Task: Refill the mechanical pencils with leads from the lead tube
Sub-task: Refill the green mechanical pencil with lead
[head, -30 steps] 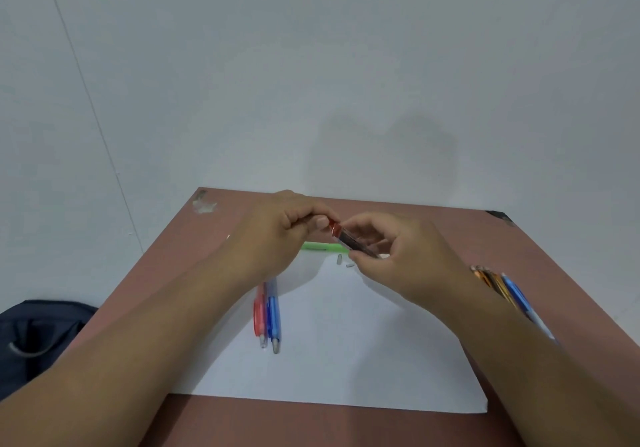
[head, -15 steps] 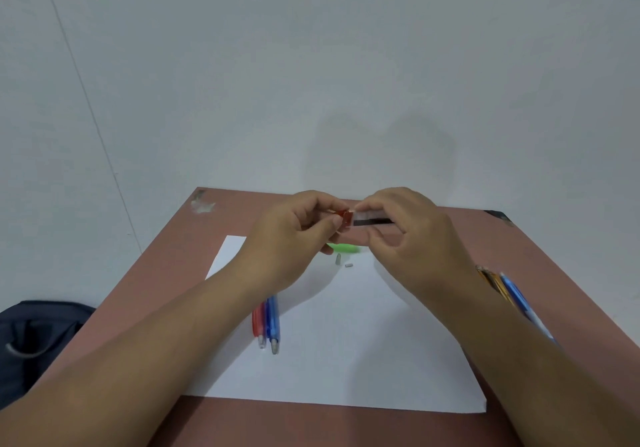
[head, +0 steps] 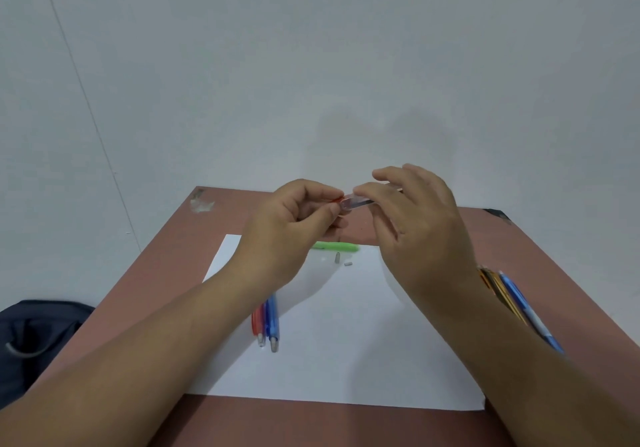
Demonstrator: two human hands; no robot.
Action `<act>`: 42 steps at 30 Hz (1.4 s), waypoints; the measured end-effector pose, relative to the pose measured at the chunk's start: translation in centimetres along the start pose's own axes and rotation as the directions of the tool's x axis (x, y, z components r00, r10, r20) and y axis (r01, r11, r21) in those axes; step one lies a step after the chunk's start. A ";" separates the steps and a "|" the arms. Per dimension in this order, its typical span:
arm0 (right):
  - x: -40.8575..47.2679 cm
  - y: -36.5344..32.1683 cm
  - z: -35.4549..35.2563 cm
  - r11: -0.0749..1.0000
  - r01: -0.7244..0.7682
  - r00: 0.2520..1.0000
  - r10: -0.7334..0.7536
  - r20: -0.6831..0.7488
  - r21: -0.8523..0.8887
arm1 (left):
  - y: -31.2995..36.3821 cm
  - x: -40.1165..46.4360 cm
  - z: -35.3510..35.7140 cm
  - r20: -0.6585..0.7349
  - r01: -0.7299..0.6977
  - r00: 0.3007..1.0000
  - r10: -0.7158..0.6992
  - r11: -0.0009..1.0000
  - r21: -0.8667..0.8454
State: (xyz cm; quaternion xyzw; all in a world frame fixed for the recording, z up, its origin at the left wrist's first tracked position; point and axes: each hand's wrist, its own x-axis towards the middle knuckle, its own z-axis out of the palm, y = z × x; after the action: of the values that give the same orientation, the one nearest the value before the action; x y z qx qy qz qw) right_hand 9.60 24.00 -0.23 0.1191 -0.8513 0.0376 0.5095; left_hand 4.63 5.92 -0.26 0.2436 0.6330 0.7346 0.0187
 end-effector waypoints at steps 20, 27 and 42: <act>-0.1 1.1 0.3 0.997 0.063 0.993 -0.068 0.096 0.053 | -0.2 0.2 -0.1 0.168 0.322 0.942 -0.292 0.927 -0.193; -0.1 1.0 0.4 0.994 0.100 0.989 -0.104 0.106 0.040 | -0.2 0.1 -0.3 0.185 0.333 0.935 -0.303 0.930 -0.159; -0.2 0.6 0.3 0.988 0.061 0.984 -0.084 0.159 0.140 | 0.0 0.1 -0.4 0.174 0.343 0.933 -0.316 0.926 -0.159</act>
State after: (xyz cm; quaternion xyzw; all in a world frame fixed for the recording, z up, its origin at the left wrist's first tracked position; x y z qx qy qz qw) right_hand 9.26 24.57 -0.49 0.1869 -0.8811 0.0665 0.4292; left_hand 4.36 5.60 -0.23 0.1834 0.5901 0.7575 0.2106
